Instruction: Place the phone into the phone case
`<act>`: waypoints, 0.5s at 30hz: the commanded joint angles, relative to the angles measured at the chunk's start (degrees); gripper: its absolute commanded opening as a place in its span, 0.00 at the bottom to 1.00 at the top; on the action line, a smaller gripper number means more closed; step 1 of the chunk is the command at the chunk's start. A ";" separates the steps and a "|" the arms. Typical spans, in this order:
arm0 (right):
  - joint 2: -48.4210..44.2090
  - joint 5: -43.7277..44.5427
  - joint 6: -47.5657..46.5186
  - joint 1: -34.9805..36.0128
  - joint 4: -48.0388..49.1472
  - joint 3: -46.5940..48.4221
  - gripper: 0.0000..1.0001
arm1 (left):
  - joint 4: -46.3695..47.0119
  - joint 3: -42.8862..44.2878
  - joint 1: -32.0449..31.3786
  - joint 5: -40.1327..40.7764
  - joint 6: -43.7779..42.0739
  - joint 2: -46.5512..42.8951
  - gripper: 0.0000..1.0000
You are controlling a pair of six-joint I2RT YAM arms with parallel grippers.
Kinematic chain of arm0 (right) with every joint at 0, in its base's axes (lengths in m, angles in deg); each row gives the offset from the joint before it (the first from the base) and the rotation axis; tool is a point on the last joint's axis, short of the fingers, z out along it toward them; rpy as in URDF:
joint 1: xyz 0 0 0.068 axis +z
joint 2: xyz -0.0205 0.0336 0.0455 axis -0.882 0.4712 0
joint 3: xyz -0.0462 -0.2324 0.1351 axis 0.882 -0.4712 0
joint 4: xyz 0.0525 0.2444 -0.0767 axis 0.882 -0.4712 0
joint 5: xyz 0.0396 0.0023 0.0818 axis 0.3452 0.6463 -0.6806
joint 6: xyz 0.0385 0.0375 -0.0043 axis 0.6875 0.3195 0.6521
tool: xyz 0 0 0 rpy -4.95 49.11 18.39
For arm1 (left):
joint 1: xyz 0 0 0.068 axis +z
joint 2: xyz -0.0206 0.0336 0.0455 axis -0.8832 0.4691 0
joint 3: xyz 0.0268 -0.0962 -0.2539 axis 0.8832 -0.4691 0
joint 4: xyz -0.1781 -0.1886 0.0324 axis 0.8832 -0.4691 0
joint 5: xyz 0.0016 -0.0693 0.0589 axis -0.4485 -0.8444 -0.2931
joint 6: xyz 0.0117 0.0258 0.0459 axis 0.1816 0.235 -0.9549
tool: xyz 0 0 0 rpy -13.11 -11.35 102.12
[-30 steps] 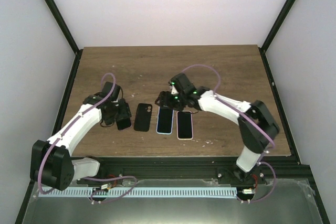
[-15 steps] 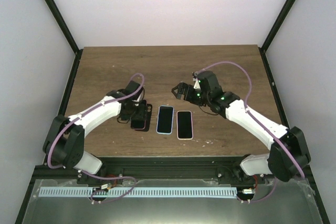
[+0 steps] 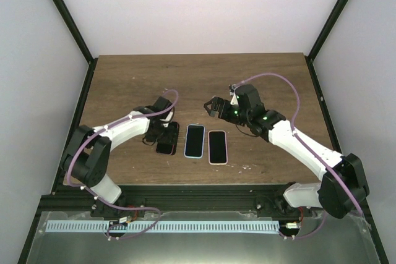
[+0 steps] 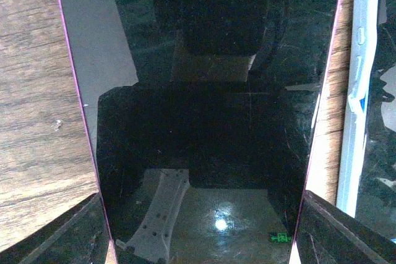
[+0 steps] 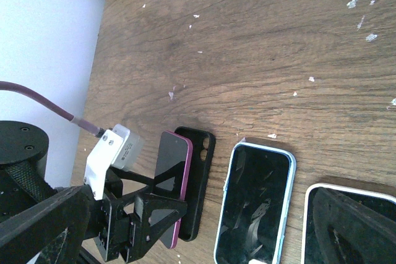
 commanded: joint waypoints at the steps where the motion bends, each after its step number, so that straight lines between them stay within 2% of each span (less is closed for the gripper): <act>1: -1.28 1.08 -0.08 -0.47 0.60 0.25 1.00 | 1.02 1.43 -0.19 -0.48 -1.08 0.71 0.62; 15: -2.30 1.72 -0.06 -0.55 0.64 -0.11 1.00 | -0.62 3.65 -0.54 1.93 0.47 3.40 0.65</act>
